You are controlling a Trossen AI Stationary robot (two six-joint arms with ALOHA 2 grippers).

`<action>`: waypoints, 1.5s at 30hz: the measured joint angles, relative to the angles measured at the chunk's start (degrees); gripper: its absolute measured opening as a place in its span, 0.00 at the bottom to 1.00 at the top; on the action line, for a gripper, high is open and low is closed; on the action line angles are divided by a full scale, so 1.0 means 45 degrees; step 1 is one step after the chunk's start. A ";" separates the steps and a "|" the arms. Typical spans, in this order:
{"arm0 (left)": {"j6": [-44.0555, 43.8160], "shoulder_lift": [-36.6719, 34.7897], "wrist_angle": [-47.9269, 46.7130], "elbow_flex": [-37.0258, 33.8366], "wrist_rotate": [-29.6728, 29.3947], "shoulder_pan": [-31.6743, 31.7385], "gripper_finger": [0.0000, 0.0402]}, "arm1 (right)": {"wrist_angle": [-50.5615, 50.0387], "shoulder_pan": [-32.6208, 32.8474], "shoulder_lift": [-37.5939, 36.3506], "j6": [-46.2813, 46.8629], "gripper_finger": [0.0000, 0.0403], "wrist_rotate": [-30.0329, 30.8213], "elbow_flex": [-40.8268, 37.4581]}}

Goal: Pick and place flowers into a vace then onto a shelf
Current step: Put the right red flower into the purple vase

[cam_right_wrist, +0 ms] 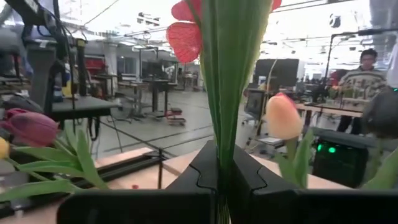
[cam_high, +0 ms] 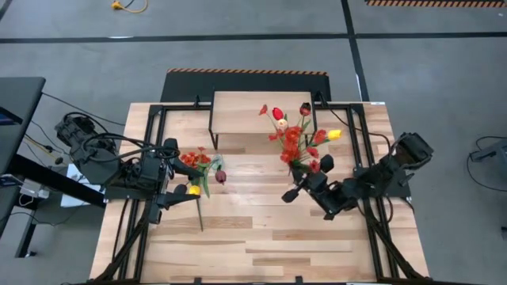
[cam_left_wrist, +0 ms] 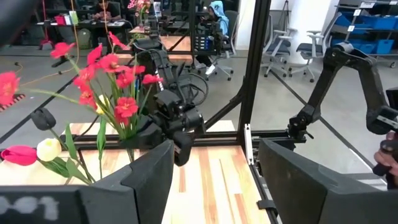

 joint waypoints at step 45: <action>-0.0588 0.0052 0.0034 0.0000 -0.0097 0.0001 0.56 | -0.0036 -0.3193 -0.1795 0.1249 0.00 -0.1226 -0.2705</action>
